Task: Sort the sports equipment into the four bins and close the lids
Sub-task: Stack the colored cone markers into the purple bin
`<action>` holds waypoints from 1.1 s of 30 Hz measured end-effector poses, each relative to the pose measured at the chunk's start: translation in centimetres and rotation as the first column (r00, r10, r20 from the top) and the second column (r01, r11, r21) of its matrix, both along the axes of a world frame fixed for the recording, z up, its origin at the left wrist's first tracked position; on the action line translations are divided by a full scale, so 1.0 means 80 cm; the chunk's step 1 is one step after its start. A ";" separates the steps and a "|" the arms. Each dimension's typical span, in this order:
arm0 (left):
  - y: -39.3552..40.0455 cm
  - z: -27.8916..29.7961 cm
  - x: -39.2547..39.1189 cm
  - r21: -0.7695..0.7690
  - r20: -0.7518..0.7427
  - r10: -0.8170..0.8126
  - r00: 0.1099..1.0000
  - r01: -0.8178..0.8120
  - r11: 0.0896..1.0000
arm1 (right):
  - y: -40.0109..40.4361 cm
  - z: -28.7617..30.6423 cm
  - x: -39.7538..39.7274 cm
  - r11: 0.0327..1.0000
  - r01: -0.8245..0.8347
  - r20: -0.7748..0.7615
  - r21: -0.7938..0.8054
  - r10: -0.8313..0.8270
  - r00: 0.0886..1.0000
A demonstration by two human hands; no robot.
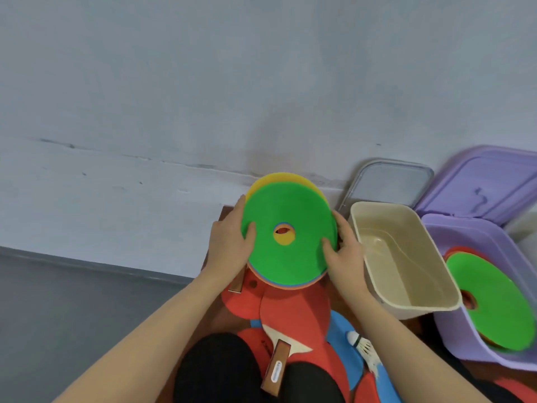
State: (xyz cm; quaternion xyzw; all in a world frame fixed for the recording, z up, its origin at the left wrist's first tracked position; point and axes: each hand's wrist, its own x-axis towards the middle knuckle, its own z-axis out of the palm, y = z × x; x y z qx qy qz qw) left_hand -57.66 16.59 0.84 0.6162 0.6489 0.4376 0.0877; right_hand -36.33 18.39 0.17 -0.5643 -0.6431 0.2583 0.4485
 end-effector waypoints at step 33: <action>0.036 -0.005 0.487 -0.324 -0.551 -0.304 0.778 0.136 0.936 | -0.029 -0.021 0.480 0.975 0.217 0.542 -0.053 -0.155 0.826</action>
